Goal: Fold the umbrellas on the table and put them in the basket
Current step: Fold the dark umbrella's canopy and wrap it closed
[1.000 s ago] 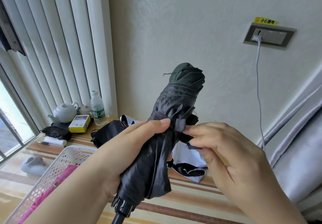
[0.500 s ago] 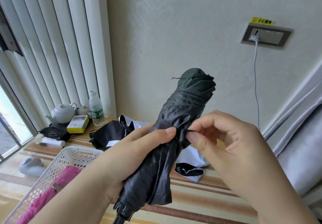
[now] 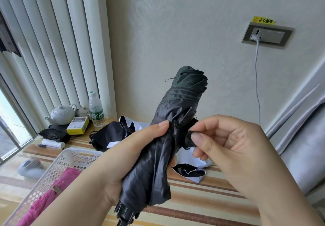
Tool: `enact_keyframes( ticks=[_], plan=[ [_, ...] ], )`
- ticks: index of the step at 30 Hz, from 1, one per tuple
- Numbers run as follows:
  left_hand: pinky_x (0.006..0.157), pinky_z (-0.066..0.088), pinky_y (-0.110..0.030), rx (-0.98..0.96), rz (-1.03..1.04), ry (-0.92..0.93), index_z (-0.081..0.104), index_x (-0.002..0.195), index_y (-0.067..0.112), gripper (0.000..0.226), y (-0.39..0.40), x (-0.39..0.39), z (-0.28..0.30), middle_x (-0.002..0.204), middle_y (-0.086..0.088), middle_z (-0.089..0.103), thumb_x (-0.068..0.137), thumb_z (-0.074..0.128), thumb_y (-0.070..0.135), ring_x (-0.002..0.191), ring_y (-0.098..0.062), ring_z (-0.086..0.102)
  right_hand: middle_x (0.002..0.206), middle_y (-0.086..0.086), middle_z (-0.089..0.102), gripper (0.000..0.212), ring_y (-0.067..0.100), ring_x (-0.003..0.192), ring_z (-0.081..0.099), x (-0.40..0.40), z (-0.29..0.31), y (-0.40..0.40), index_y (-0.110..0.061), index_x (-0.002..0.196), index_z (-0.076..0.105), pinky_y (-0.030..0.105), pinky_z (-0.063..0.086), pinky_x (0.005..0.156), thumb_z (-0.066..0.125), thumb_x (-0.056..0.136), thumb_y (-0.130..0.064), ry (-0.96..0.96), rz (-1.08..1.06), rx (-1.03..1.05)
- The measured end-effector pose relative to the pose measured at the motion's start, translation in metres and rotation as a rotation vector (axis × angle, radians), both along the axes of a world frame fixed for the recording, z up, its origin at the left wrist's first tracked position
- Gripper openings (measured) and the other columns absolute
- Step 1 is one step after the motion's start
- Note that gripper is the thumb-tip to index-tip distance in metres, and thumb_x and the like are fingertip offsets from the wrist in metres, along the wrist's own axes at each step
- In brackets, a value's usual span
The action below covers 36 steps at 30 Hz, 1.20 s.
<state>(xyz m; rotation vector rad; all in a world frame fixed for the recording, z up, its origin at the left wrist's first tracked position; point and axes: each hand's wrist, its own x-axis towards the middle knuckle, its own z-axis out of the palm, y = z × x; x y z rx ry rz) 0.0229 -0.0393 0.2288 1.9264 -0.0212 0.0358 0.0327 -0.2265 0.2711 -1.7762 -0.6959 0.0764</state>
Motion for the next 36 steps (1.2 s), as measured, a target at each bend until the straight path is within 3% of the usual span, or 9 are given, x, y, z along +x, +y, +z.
enact_keyframes(
  ticks=[3, 5, 7, 11, 14, 25, 29, 32, 36],
  plan=[
    [0.058, 0.034, -0.001, 0.106, -0.019, 0.068, 0.044, 0.076, 0.012, 0.037, -0.020, 0.008, 0.018, 0.092, 0.000, 0.058, 0.102, 0.018, 0.005, 0.082, -0.012, 0.046, 0.060, 0.002, 0.070, 0.019, 0.008, 0.052, 0.063, 0.000, 0.001, 0.001, -0.032, 0.082, 0.068, 0.015, 0.049, 0.055, 0.063, 0.065, -0.040, 0.051, -0.024, 0.049],
    [0.072, 0.034, -0.006, -0.024, 0.065, 0.094, 0.046, 0.118, 0.003, 0.034, -0.019, -0.002, 0.013, 0.136, -0.012, 0.042, 0.103, 0.016, 0.008, 0.119, -0.018, 0.043, 0.060, 0.002, 0.071, 0.019, 0.010, 0.052, 0.064, -0.001, 0.001, 0.001, -0.030, 0.079, 0.068, 0.016, 0.050, 0.056, 0.062, 0.066, -0.042, 0.059, -0.044, 0.067],
    [0.083, 0.033, -0.009, -0.349, 0.108, 0.178, 0.023, 0.142, 0.000, 0.041, -0.012, -0.006, 0.007, 0.147, -0.014, 0.032, 0.103, 0.017, 0.011, 0.131, -0.019, 0.037, 0.062, 0.002, 0.072, 0.019, 0.012, 0.054, 0.066, -0.002, 0.001, 0.002, -0.028, 0.079, 0.069, 0.018, 0.052, 0.058, 0.062, 0.067, -0.041, 0.069, -0.064, 0.095],
    [0.060, 0.053, -0.018, -0.660, 0.045, 0.288, 0.068, 0.113, 0.005, 0.031, -0.019, -0.026, 0.010, 0.084, -0.012, 0.063, 0.086, 0.068, 0.021, 0.059, -0.014, 0.064, 0.060, -0.005, 0.069, 0.018, 0.003, 0.053, 0.061, -0.004, -0.003, 0.006, -0.028, 0.077, 0.071, 0.012, 0.047, 0.057, 0.065, 0.068, -0.042, -0.008, -0.188, 0.127],
    [0.055, 0.053, -0.033, -0.874, -0.018, 0.230, 0.073, 0.084, 0.015, 0.037, -0.024, -0.034, 0.010, 0.070, -0.014, 0.061, 0.053, 0.081, 0.034, 0.056, -0.024, 0.059, 0.056, -0.004, 0.066, 0.007, 0.003, 0.050, 0.059, -0.008, -0.008, 0.012, -0.024, 0.072, 0.072, 0.012, 0.045, 0.054, 0.070, 0.075, -0.031, 0.005, -0.239, 0.183],
    [0.078, 0.053, -0.038, -0.465, 0.209, -0.135, 0.069, 0.088, 0.032, 0.027, -0.033, -0.030, 0.009, 0.081, 0.001, 0.072, 0.063, 0.074, 0.041, 0.077, -0.015, 0.069, 0.068, -0.005, 0.073, 0.008, 0.007, 0.066, 0.071, -0.021, -0.024, 0.030, -0.023, 0.073, 0.072, 0.011, 0.051, 0.062, 0.064, 0.076, -0.025, 0.102, -0.269, 0.351],
    [0.063, 0.046, -0.014, -0.323, 0.276, -0.225, 0.062, 0.086, 0.028, 0.020, -0.034, -0.029, 0.005, 0.081, -0.001, 0.067, 0.068, 0.062, 0.036, 0.077, -0.015, 0.063, 0.070, -0.002, 0.074, 0.008, 0.011, 0.066, 0.071, -0.021, -0.027, 0.033, -0.022, 0.079, 0.073, 0.012, 0.051, 0.061, 0.072, 0.081, -0.030, 0.136, -0.283, 0.367],
    [0.057, 0.044, -0.015, -0.245, 0.291, -0.222, 0.058, 0.085, 0.028, 0.017, -0.036, -0.030, 0.002, 0.078, -0.004, 0.063, 0.068, 0.057, 0.032, 0.072, -0.017, 0.060, 0.070, -0.008, 0.073, 0.023, 0.002, 0.066, 0.068, -0.020, -0.029, 0.037, -0.021, 0.079, 0.072, 0.008, 0.047, 0.060, 0.078, 0.071, -0.041, 0.116, -0.333, 0.342],
    [0.064, 0.046, -0.014, -0.309, 0.243, -0.171, 0.059, 0.087, 0.028, 0.020, -0.039, -0.030, -0.001, 0.090, -0.008, 0.065, 0.067, 0.058, 0.030, 0.085, -0.021, 0.060, 0.058, -0.001, 0.064, 0.015, -0.002, 0.048, 0.053, -0.012, -0.034, 0.037, -0.016, 0.070, 0.065, 0.008, 0.041, 0.050, 0.069, 0.083, -0.023, 0.055, -0.411, 0.279]
  ],
)
